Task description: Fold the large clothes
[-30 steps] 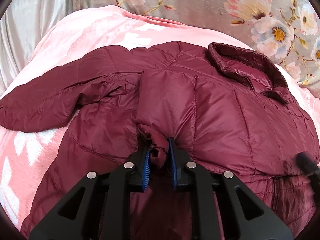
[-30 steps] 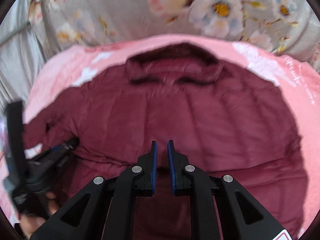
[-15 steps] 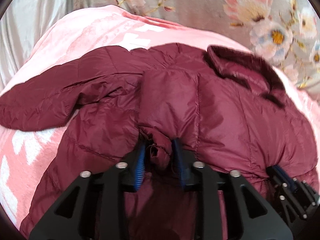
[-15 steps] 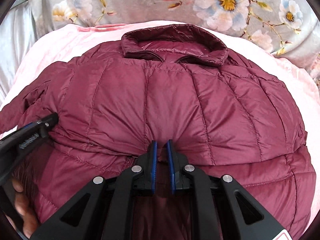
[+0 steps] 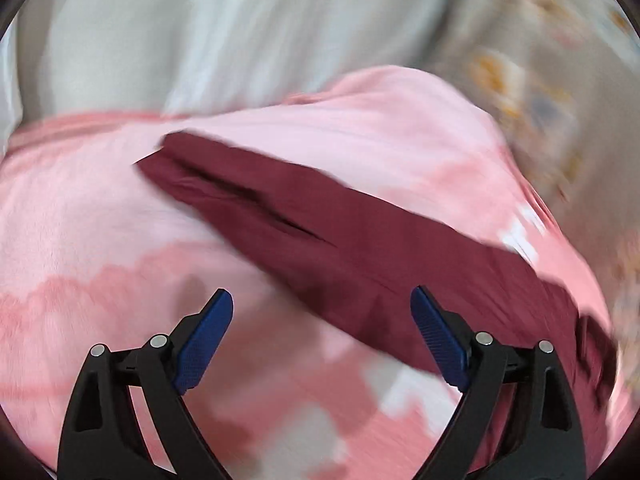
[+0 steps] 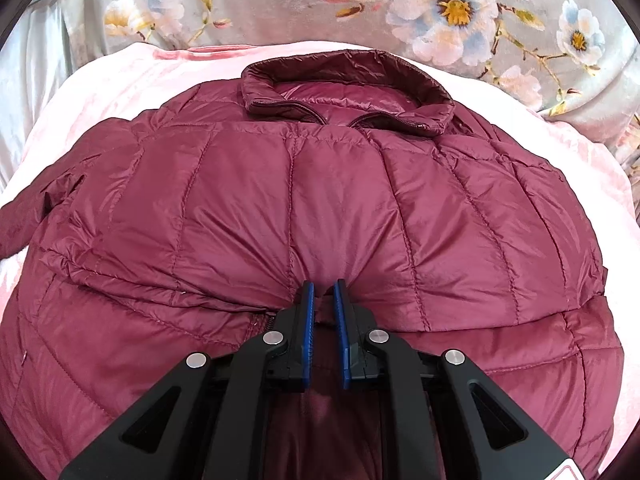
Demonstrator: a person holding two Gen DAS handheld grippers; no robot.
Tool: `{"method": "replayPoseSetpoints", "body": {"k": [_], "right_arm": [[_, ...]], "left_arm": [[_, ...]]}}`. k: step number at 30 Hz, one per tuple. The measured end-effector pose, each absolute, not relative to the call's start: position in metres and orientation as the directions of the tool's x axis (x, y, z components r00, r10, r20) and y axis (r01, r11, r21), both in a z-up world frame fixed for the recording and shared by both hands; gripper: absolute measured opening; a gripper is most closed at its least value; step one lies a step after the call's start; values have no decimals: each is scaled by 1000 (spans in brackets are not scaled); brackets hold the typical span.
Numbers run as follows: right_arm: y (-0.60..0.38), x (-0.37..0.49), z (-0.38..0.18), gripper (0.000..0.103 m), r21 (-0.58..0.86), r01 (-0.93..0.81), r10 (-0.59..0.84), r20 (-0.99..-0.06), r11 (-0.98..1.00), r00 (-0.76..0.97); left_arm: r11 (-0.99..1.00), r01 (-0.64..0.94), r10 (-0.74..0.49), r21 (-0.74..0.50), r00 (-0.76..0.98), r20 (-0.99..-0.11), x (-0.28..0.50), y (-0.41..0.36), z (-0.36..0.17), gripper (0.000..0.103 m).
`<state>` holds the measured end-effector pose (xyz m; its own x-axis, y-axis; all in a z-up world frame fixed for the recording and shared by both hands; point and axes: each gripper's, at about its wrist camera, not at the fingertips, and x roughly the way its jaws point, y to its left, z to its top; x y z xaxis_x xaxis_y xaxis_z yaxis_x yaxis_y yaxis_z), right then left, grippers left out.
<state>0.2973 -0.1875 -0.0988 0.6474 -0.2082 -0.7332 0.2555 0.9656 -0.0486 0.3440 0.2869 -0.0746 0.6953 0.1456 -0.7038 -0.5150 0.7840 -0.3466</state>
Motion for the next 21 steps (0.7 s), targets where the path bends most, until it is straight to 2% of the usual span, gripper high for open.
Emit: {"method": "replayPoseSetpoints", "body": {"k": [4,7,9,11,12,13,16,18,21], "right_arm": [[-184,298,-99,12,-82,262,-237,-730,962,641],[-181,299,-99,12,-102,266,-254,-728,959,637],[-180,299,-99,12,-110,268,-261,-727,957,635],[-180,299,-99,12,-116,270,-268,-725,956,634],[-179,299,-99,12,-120,271,-271,-724,955,634],[-179,299,-99,13,-123,272,-274,-724,954,633],[-179,299,-99,13,-128,273,-278,-723,953,633],[-179,299,-99,13,-122,273,-274,-723,954,635],[-181,297,-98,14,-108,276,-266,-720,955,640]], "left_arm": [[708,-559,105,-432,688,-718,353,335,-93,87],[679,-542,74,-495,721,-689,353,346,-101,86],[682,-529,67,-504,732,-679,356,346,-102,75],[690,-517,45,-507,730,-682,357,347,-106,42],[693,-504,26,-516,732,-680,358,347,-107,32],[696,-497,19,-518,734,-678,358,349,-105,13],[746,-480,77,-462,751,-656,356,338,-88,6],[804,-450,132,-389,772,-622,354,315,-63,5],[878,-351,126,-326,825,-551,351,269,-19,4]]}}
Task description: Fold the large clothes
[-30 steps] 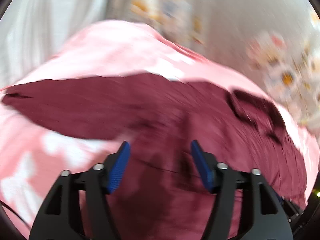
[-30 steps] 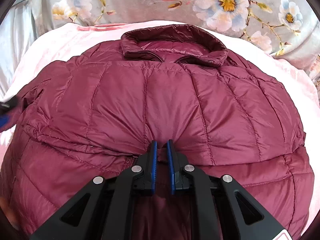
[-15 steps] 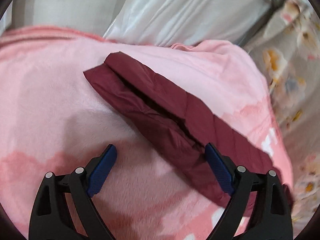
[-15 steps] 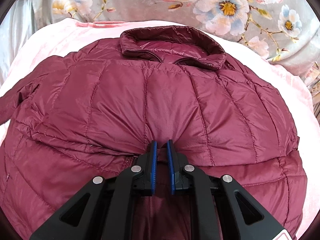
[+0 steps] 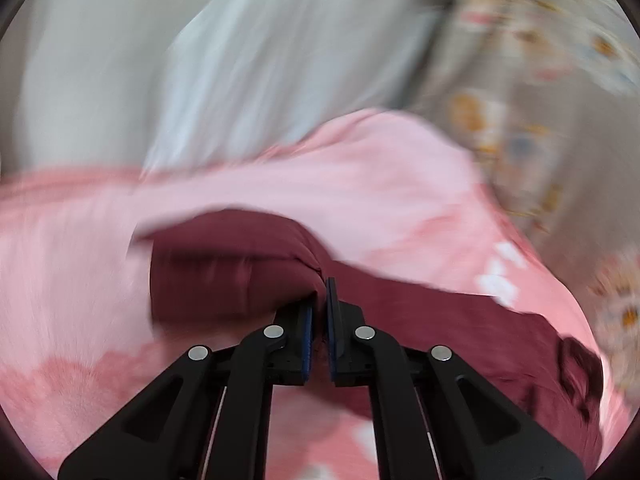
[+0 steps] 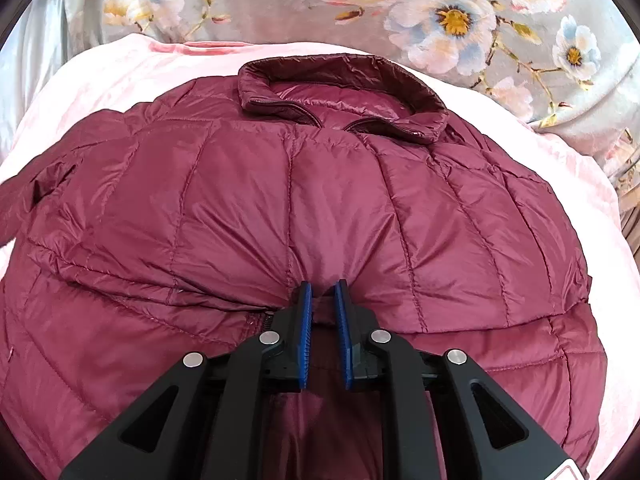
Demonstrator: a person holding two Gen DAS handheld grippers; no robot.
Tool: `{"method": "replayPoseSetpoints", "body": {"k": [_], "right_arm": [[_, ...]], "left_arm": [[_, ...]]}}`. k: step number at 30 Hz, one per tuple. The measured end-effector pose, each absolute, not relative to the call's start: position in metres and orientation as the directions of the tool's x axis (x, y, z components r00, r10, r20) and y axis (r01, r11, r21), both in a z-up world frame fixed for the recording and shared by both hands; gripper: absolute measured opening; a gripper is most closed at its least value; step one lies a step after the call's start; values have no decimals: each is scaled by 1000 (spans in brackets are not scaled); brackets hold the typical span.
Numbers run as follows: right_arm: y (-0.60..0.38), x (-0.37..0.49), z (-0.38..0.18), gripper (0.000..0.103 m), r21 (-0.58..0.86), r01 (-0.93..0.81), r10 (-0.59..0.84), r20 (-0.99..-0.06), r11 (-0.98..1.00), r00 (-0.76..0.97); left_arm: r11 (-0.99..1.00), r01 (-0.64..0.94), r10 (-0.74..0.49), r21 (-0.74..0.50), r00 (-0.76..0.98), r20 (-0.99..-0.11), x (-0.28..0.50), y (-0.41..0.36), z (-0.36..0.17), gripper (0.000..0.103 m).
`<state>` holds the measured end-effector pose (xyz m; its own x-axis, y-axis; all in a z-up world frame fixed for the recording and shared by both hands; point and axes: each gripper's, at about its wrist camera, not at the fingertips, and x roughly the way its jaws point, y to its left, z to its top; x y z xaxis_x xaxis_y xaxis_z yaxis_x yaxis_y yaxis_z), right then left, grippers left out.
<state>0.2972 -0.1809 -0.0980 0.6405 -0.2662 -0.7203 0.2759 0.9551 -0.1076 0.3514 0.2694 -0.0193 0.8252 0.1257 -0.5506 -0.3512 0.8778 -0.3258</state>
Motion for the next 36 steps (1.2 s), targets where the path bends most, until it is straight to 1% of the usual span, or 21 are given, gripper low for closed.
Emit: {"method": "replayPoseSetpoints", "body": {"k": [1,2,3,5,7,9,11,12,15,16,17,18,19,21,23,25,27,32,33,36], "right_arm": [[-182,296,-97,16,-101,280,-265,-718,955,644],[-183,294,-95,20,-90,286,-263,-712,954,651],[-186,286,-91,23,-64,296,-255,-697,953,670],[-191,268,-82,38,-6,311,-235,-670,950,704],[-196,241,-74,46,70,310,-196,-638,948,744],[-204,213,-70,47,107,317,-186,-622,942,761],[-213,192,-71,48,106,334,-202,-616,937,761],[-218,181,-72,49,103,347,-215,-614,932,760],[-238,158,-77,51,100,392,-252,-616,915,747],[-243,151,-79,54,104,406,-261,-617,908,742],[-250,145,-81,57,113,419,-266,-621,901,738],[-257,139,-84,57,127,429,-263,-626,894,734],[-261,136,-86,58,136,434,-261,-629,890,732],[-270,131,-89,58,165,439,-245,-635,883,732],[-278,131,-89,58,206,435,-217,-639,876,738],[-282,136,-85,59,219,429,-207,-632,876,746],[-283,144,-76,60,217,423,-211,-618,880,757],[-290,172,-59,70,257,403,-186,-592,878,784],[-295,180,-58,71,252,415,-198,-595,874,779],[-314,205,-64,72,247,490,-236,-644,836,728]], "left_arm": [[912,-277,89,-302,852,-515,352,239,5,4],[927,-233,58,-295,865,-499,352,221,18,4],[946,-156,1,-285,879,-477,351,189,39,4],[964,-23,-101,-265,890,-445,346,134,66,4],[967,92,-188,-239,887,-421,337,79,84,4],[955,202,-275,-216,872,-405,323,25,95,4],[930,313,-366,-191,835,-411,306,-34,93,4],[911,369,-413,-184,805,-426,296,-66,87,4],[875,445,-478,-190,734,-483,284,-122,63,6],[858,469,-503,-208,691,-518,283,-140,48,14],[845,483,-521,-228,652,-550,282,-153,36,31],[836,490,-534,-248,618,-577,281,-163,24,42],[832,489,-539,-261,604,-587,281,-165,16,56],[837,477,-536,-268,618,-575,279,-160,7,57],[837,463,-543,-292,631,-554,280,-138,6,66],[842,424,-539,-333,653,-532,284,-109,9,69],[860,363,-507,-358,683,-526,294,-81,10,69],[871,120,-413,-475,702,-580,350,5,-11,69],[860,70,-407,-505,692,-596,362,23,-20,69],[816,-39,-416,-577,655,-631,388,62,-42,69]]}}
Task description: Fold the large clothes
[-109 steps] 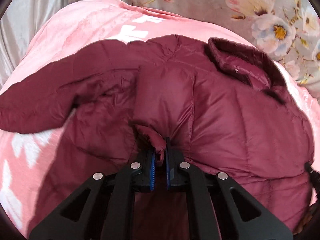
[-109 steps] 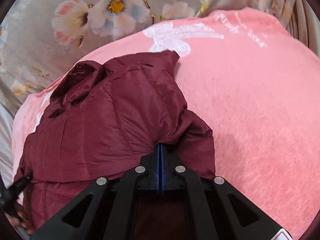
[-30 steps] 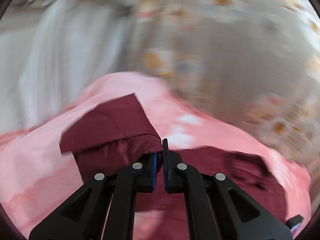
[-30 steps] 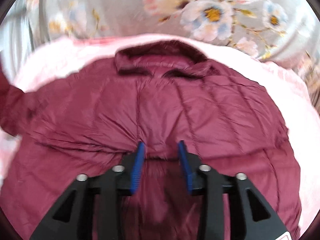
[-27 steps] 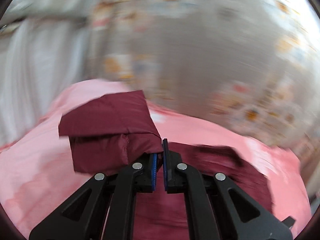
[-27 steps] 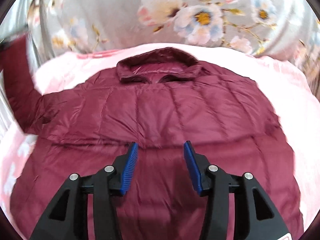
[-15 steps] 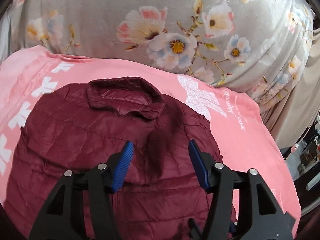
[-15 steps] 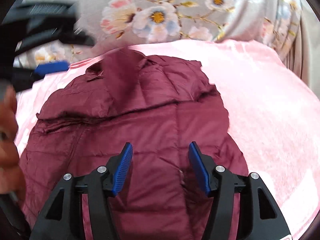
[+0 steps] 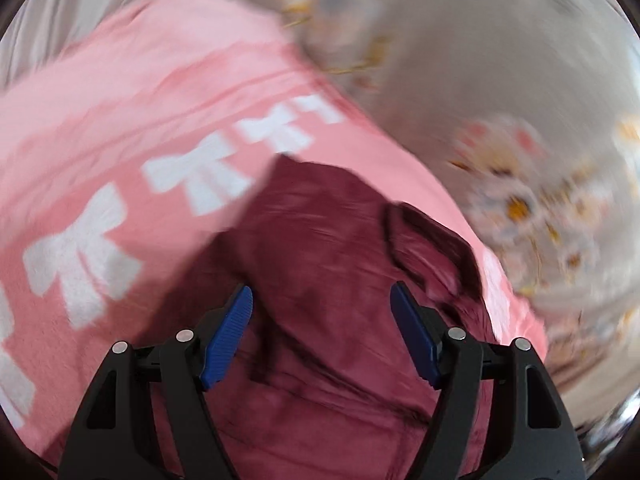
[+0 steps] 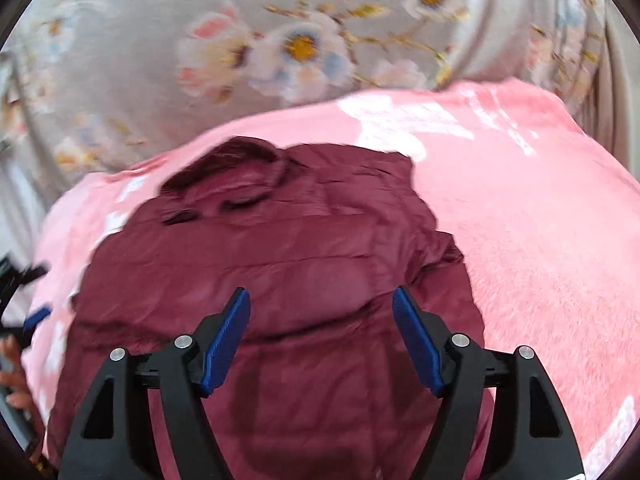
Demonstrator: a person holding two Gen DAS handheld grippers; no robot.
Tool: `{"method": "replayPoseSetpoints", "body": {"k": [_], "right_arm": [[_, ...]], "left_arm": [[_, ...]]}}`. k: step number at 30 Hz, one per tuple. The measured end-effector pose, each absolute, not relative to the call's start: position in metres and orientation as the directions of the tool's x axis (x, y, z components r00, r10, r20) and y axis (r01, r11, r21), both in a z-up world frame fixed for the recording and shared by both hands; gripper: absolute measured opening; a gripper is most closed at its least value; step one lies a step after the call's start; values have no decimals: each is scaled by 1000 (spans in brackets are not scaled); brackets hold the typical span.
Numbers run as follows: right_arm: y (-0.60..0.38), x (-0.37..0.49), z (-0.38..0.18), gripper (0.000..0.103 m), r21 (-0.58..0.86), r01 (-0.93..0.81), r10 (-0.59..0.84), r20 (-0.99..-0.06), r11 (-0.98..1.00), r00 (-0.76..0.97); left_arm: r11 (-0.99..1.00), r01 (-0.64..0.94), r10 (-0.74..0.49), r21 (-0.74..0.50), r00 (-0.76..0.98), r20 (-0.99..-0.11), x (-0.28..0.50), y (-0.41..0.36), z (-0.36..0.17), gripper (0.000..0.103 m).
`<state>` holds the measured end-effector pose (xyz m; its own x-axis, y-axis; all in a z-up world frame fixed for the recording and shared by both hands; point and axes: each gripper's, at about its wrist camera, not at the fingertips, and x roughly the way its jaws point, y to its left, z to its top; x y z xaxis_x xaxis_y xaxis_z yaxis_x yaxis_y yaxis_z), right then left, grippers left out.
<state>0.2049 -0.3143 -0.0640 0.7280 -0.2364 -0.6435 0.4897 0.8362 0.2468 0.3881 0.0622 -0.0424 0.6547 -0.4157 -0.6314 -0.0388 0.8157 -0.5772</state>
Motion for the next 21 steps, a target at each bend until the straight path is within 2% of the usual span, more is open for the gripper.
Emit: {"method": "replayPoseSetpoints", "body": {"k": [3,4,5,6,7,8,9,11,12,15,21], "right_arm": [[-329,221,-76,69,303,505,-189,-679,808,710],[-330,226,-79,49,314,497,-169,-685,809,708],[-331,234,-81,19,314,488,-146,-703,815,696],[-330,239,-79,11,313,481,-136,-709,819,692],[-329,241,-74,6,319,471,-132,-698,823,704],[-327,241,-61,5,318,454,-141,-671,832,728],[-324,241,-45,5,301,438,-161,-639,847,752],[-318,237,-15,4,260,426,-218,-570,867,792],[-316,233,-3,4,239,424,-244,-540,873,806],[-314,233,8,4,164,440,-304,-514,883,802],[-327,267,-62,4,94,469,-284,-687,878,669]], "left_arm": [[754,-129,-456,-645,604,-654,416,89,-69,67],[742,-140,-470,-656,590,-657,421,91,-75,63],[729,-154,-483,-667,574,-661,427,92,-81,59],[720,-157,-500,-676,558,-662,433,91,-86,57],[720,-157,-507,-676,546,-667,437,88,-89,50],[722,-152,-515,-675,532,-672,440,85,-91,39],[730,-147,-516,-667,521,-680,442,82,-92,33],[750,-145,-496,-646,523,-693,441,80,-91,8],[764,-151,-470,-627,536,-702,439,81,-91,4],[785,-168,-404,-597,591,-698,430,89,-90,3],[832,-164,-351,-530,584,-732,431,87,-115,1]]}}
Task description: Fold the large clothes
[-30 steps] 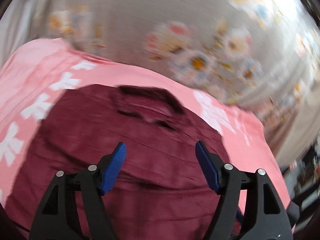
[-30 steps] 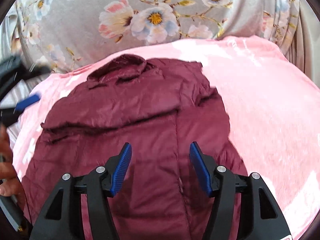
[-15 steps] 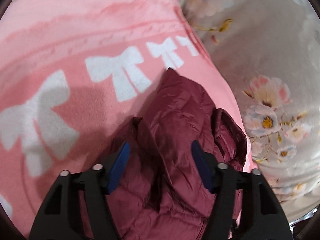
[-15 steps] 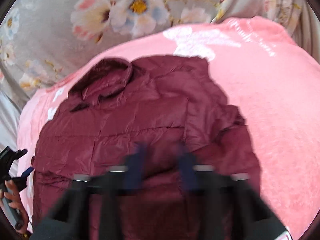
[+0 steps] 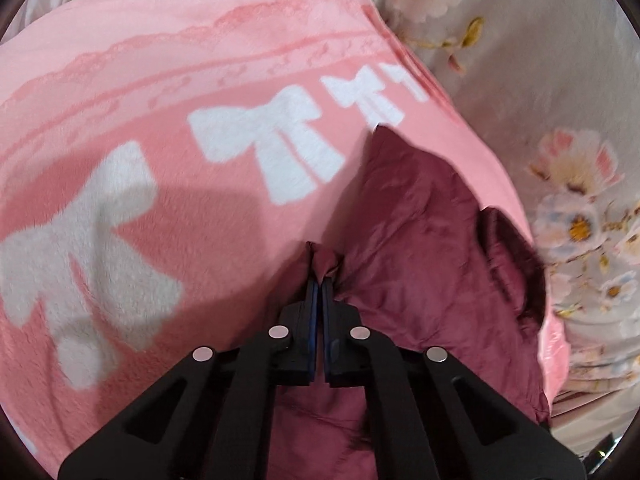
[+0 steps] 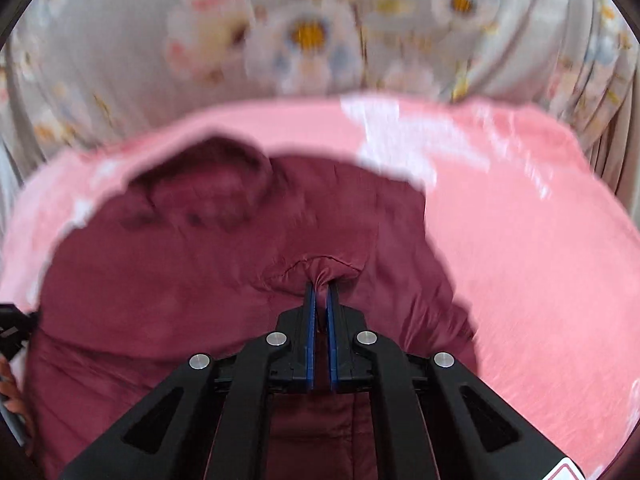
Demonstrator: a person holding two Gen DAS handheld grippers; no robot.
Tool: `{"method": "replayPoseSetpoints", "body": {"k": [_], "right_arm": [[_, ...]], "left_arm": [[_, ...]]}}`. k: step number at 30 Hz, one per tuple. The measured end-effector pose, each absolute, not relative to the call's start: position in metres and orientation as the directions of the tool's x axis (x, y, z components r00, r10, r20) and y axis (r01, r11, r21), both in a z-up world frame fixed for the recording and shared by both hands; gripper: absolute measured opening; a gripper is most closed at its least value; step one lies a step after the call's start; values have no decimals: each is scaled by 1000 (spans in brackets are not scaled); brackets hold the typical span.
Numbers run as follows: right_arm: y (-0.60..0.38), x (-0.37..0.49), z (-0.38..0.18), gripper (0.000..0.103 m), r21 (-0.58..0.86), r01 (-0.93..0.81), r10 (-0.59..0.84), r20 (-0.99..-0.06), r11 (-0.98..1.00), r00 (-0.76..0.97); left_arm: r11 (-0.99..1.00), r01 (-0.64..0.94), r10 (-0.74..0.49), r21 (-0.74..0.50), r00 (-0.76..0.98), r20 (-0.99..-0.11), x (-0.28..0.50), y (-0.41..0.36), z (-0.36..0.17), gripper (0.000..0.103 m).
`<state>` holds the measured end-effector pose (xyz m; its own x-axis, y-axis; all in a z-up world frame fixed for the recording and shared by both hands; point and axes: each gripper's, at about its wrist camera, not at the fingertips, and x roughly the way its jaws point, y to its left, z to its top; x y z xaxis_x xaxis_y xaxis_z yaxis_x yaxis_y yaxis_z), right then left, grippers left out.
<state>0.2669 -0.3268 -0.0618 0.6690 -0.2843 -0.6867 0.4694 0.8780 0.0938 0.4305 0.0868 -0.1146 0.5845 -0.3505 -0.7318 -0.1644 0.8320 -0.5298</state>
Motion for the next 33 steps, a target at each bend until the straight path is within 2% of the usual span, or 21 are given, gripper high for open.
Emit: {"method": "replayPoseSetpoints", "body": {"k": [3,13,15,16,17,21,25,29,33], "right_arm": [[-332,269,-94,4,107,483,-263,-727,869,634],[-327,270,-99,6,30,495,-318,-732,868,603],[-329,256,-92,15,48,533,-335,-728,845,598],[-329,248,-88,30,55,557,-352,-722,829,596],[-328,235,-81,37,77,581,-371,-699,810,611],[-314,218,-46,37,152,534,-339,-622,832,705],[-273,255,-29,36,108,404,-259,-614,908,746],[-245,289,-49,28,105,321,-172,-668,941,724],[-230,292,-83,28,81,288,-147,-713,954,686]], "left_arm": [[847,-140,-333,-513,613,-717,424,86,-117,1],[939,-99,-190,-329,649,-736,417,63,-109,2],[954,-92,-156,-287,665,-730,410,61,-102,3],[957,-81,-154,-279,673,-724,405,61,-96,3],[961,-63,-154,-268,685,-712,398,62,-88,3],[978,-27,-119,-207,744,-658,377,55,-43,3],[978,77,-184,-193,753,-631,374,10,-4,3],[977,120,-209,-175,676,-706,389,-39,-32,4],[986,108,-166,-127,628,-761,390,-55,-83,4]]}}
